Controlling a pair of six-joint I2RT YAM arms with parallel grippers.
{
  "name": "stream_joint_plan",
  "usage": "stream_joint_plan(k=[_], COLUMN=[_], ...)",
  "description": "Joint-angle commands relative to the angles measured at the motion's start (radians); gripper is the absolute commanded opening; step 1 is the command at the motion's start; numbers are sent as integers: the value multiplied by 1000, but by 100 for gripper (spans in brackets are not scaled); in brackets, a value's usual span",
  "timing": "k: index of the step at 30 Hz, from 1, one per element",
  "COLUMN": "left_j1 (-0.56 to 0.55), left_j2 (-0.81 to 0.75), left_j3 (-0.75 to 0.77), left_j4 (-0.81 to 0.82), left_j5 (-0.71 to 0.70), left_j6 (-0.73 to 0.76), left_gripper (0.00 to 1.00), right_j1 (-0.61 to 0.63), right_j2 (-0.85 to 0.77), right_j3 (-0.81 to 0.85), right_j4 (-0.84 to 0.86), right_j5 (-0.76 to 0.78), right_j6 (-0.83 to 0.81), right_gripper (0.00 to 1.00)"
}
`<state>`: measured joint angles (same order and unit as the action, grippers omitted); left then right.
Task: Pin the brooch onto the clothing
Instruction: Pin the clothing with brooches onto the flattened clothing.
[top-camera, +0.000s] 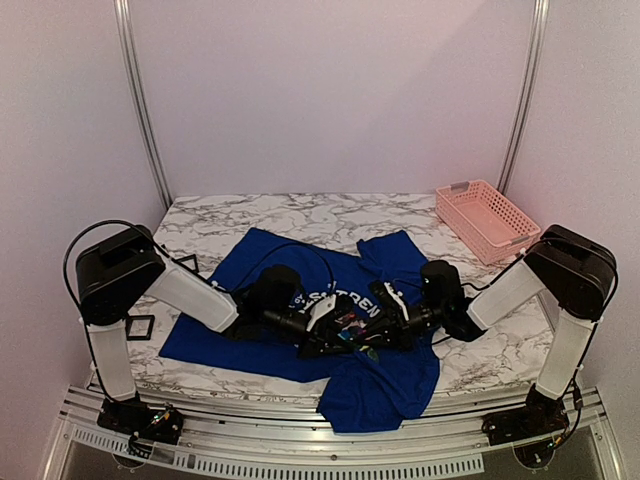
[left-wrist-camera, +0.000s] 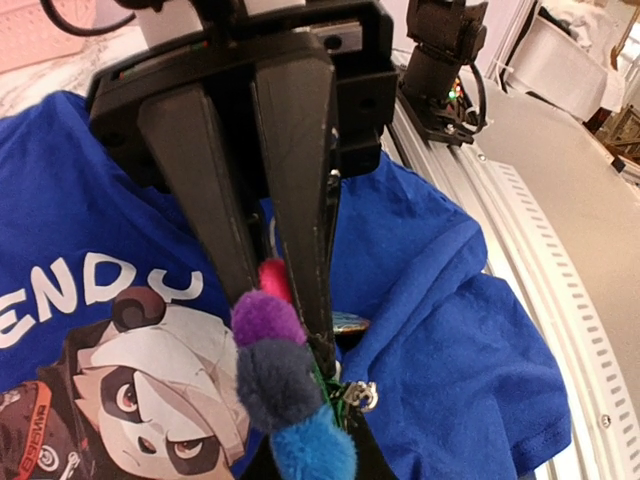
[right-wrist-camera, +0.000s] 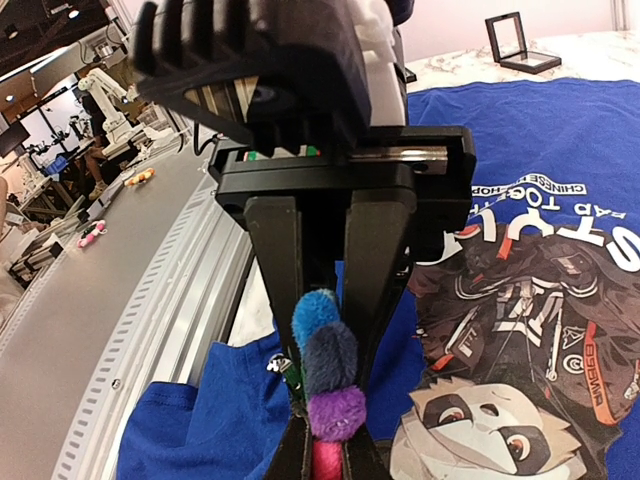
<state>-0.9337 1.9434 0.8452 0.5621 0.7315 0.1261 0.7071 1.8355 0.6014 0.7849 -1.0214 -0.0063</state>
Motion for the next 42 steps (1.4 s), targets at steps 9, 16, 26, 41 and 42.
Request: stream_joint_plan(k=[9,16,26,41,42], left_j1=[3,6,9,6,6], left_j2=[-16,-15,-28,-42,-40], left_j3=[96,98,59,-14,-21], left_j4=[-84,-95,-58,-15,-4], left_j5=[28,13,11,-40,-48], left_j6=[-29,-37,13,74,76], left_gripper=[24,16,42,56,56], right_j1=[46,53,40,4,4], right_j2=[8,-2,12,19,22], right_j3=[37,30,32,13,14], right_j4=[-47,-53,-40,35,34], right_j5=[93,104,90,60,59], right_j6=[-15,-16,31,103,103], right_gripper=[0,0,0,0,0])
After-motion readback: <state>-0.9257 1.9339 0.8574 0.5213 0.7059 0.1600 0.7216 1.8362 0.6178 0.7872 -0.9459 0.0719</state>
